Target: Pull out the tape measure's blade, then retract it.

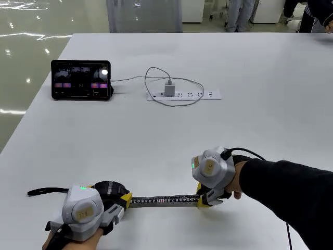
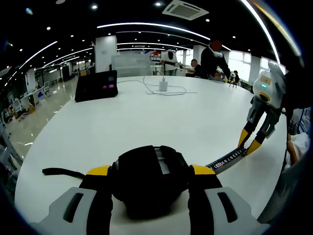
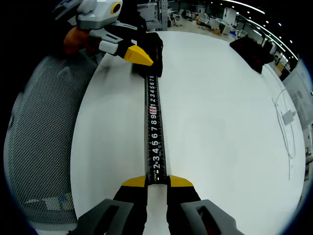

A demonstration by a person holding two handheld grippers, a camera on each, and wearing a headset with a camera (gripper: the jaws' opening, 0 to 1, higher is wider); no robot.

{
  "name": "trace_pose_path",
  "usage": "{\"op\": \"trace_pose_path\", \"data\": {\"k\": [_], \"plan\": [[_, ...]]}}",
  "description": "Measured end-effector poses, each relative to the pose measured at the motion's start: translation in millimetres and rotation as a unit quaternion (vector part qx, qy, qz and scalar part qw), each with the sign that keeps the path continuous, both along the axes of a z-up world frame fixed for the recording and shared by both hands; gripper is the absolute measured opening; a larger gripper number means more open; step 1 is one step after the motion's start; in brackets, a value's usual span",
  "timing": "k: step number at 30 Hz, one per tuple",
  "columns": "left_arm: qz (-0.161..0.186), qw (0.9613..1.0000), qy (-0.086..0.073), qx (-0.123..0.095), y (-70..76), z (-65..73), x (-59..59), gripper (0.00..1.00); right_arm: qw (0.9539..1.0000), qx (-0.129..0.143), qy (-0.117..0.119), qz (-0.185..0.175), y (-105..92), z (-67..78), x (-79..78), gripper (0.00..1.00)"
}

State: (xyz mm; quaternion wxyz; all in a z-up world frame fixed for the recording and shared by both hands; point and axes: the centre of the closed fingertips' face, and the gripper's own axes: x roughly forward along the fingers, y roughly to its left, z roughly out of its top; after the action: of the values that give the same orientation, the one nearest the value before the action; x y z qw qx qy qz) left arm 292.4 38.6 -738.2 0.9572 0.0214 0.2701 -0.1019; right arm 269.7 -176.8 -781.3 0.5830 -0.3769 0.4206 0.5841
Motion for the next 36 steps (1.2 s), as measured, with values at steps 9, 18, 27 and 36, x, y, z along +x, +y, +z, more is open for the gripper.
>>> {"op": "trace_pose_path", "data": {"k": [9,18,27,36], "plan": [[0.0,1.0,0.002,-0.001,-0.5,-0.7,-0.8,0.58,1.0,-0.005,0.001,0.003,4.1,-0.5,0.0,0.11],[0.001,1.0,0.005,-0.008,0.3,-1.3,-1.3,0.58,1.0,-0.002,0.001,0.001,8.4,-0.8,0.1,0.11],[0.001,0.9999,0.005,-0.013,0.8,-1.7,-0.7,0.57,1.0,0.0,0.002,0.002,12.6,-0.8,0.0,0.11],[-0.001,0.9999,0.005,-0.013,1.2,-2.5,-0.3,0.57,1.0,0.003,0.003,0.003,16.2,-0.2,-0.4,0.11]]}}
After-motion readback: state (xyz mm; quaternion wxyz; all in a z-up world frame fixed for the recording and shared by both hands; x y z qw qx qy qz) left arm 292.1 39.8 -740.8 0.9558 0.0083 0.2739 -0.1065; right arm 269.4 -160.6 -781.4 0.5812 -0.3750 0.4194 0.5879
